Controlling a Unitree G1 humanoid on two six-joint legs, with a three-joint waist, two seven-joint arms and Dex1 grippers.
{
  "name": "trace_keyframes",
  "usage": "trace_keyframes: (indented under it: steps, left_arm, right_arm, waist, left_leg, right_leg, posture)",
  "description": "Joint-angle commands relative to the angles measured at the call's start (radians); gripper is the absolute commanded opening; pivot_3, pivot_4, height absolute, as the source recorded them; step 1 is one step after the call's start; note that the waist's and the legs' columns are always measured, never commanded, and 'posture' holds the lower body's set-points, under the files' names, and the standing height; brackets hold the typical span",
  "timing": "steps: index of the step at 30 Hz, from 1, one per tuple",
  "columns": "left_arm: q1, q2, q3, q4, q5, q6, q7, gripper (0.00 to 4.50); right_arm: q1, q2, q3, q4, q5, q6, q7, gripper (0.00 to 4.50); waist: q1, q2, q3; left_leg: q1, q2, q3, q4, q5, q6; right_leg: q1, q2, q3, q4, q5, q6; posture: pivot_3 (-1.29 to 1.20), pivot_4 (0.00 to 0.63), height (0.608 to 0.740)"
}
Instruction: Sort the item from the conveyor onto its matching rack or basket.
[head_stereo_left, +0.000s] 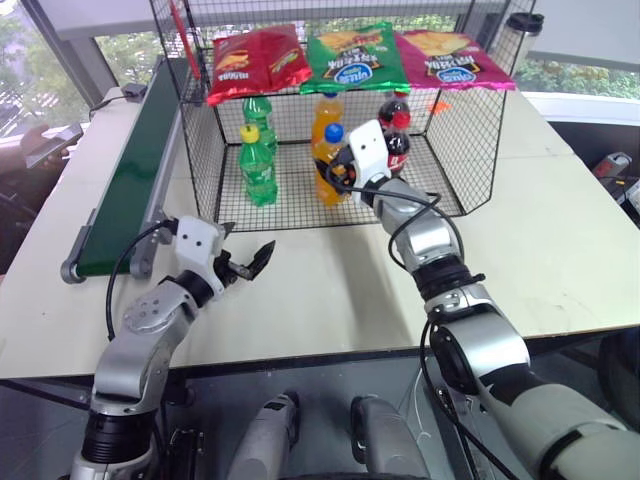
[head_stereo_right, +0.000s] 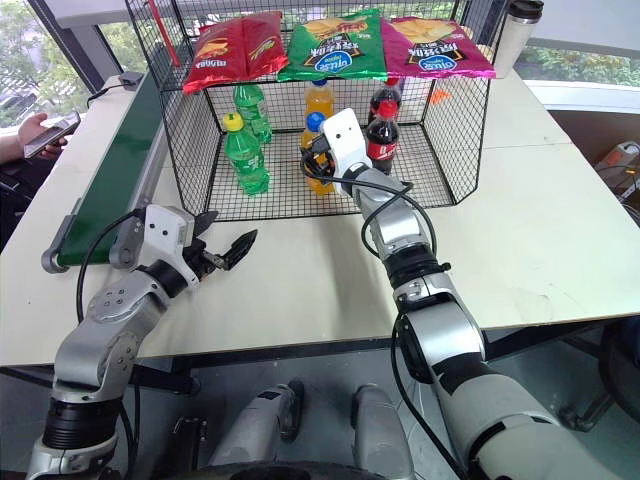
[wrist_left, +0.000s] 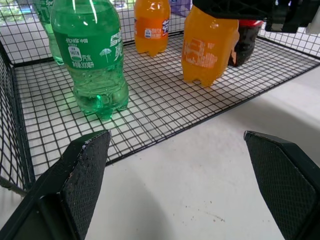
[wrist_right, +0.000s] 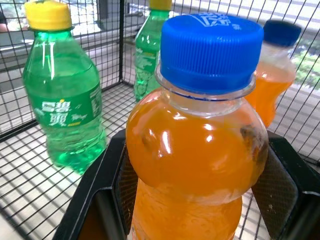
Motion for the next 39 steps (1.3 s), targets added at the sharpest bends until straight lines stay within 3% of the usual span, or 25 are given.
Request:
trace_keyframes:
  steps: [1,13,24,32,39]
  left_arm:
    - [-0.013,-0.001,-0.004,-0.036,0.005,-0.003,0.007,4.50]
    - [-0.017,-0.003,-0.012,-0.017,0.006,-0.014,0.006,4.50]
    - [-0.027,-0.015,-0.018,0.002,0.011,-0.028,0.004,4.50]
    - [-0.009,-0.012,-0.025,0.008,0.017,-0.014,-0.003,4.50]
    - [0.002,-0.019,-0.035,0.007,0.021,-0.027,-0.015,4.50]
  right_arm:
    - [-0.052,0.005,-0.026,-0.006,0.001,-0.044,-0.004,4.45]
    - [-0.028,-0.021,-0.034,-0.082,-0.006,-0.003,0.024,4.45]
    - [0.088,-0.084,-0.021,-0.355,0.005,0.162,0.097,4.45]
    - [0.293,-0.212,0.054,-0.753,0.074,0.408,0.310,4.45]
    - [0.500,-0.299,0.077,-0.921,0.108,0.511,0.370,4.45]
  waist:
    - [0.000,0.000,0.000]
    - [0.001,0.000,0.000]
    - [0.002,0.000,0.000]
    - [0.005,0.000,0.000]
    - [0.007,0.000,-0.001]
  left_leg:
    - [0.000,0.000,0.000,0.000,0.000,0.000]
    - [0.003,0.000,0.000,0.000,0.000,0.000]
    - [0.004,0.000,0.000,0.000,0.000,0.000]
    - [0.004,0.000,0.000,0.000,0.000,0.000]
    - [0.004,0.000,0.000,0.000,-0.001,-0.001]
  right_leg:
    - [0.000,0.000,0.000,0.000,0.000,0.000]
    - [0.003,0.000,0.000,0.000,0.000,0.000]
    - [0.003,0.000,0.000,0.000,0.000,0.000]
    - [0.003,0.000,0.000,0.000,0.000,0.000]
    - [0.004,-0.002,0.000,0.000,-0.002,-0.004]
  posture:
    - [0.00,0.150,0.739]
    - [0.00,0.150,0.739]
    - [0.00,0.150,0.739]
    - [0.00,0.150,0.739]
    - [0.00,0.150,0.739]
